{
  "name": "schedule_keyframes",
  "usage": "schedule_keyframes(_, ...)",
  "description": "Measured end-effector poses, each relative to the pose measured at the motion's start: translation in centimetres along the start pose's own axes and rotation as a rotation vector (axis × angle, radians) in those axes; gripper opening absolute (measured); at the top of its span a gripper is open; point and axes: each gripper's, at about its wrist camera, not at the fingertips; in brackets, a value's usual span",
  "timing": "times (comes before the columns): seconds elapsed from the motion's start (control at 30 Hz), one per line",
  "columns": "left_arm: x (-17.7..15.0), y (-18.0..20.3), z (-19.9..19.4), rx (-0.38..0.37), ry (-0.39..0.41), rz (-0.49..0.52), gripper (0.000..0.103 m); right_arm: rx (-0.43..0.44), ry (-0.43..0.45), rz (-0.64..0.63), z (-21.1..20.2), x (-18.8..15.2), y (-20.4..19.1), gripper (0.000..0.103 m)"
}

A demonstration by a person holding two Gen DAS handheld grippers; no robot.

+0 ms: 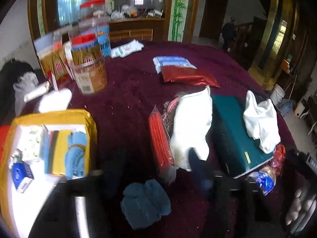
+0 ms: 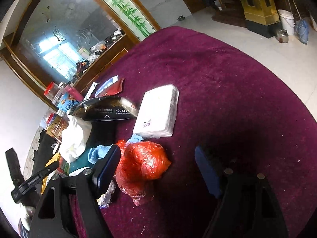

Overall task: Organize soft objects
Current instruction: 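Grasp the clear bag of red sticks with the left tool, then place the red-stick bag in the tray with the left tool while the right tool places a white plastic bag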

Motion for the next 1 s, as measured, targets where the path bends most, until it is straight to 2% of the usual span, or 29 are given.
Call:
schedule_keyframes(0.03,0.1,-0.2,0.4,0.001,-0.016,-0.006,0.044,0.002,-0.001,0.003,0.0,0.0,0.0,0.076)
schedule_keyframes(0.37,0.5,-0.1,3.0,0.037,-0.067,-0.024,0.044,0.000,-0.003,-0.005,0.1,0.0,-0.3,0.077)
schedule_keyframes(0.4,0.5,-0.1,3.3,0.031,-0.073,-0.029,0.034,-0.002,-0.003,-0.007,0.1,0.0,-0.4,0.077)
schedule_keyframes(0.43,0.5,-0.1,3.4,0.022,-0.075,-0.030,0.014,-0.002,-0.003,-0.008,0.1,0.0,-0.3,0.077)
schedule_keyframes(0.5,0.4,-0.1,3.2,-0.008,-0.067,-0.045,0.014,-0.004,-0.002,-0.010,0.1,0.0,-0.4,0.077)
schedule_keyframes(0.6,0.3,-0.1,1.2,-0.037,-0.007,-0.046,0.014,-0.011,0.000,-0.016,0.2,-0.1,-0.6,0.077)
schedule_keyframes(0.73,-0.1,-0.3,-2.5,-0.146,0.064,-0.074,0.014,-0.022,0.000,-0.027,0.2,-0.1,-0.8,0.077)
schedule_keyframes(1.0,-3.2,-1.4,-8.1,-0.315,0.138,-0.167,0.014,-0.010,0.005,-0.022,-0.2,-0.2,-1.0,0.077)
Point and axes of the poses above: each gripper's, at about its wrist camera, not at the fingertips, and z roughly the way its jaws point, y to its right, x to its top, and after that the axes turned 2 degrees about z, right-handed
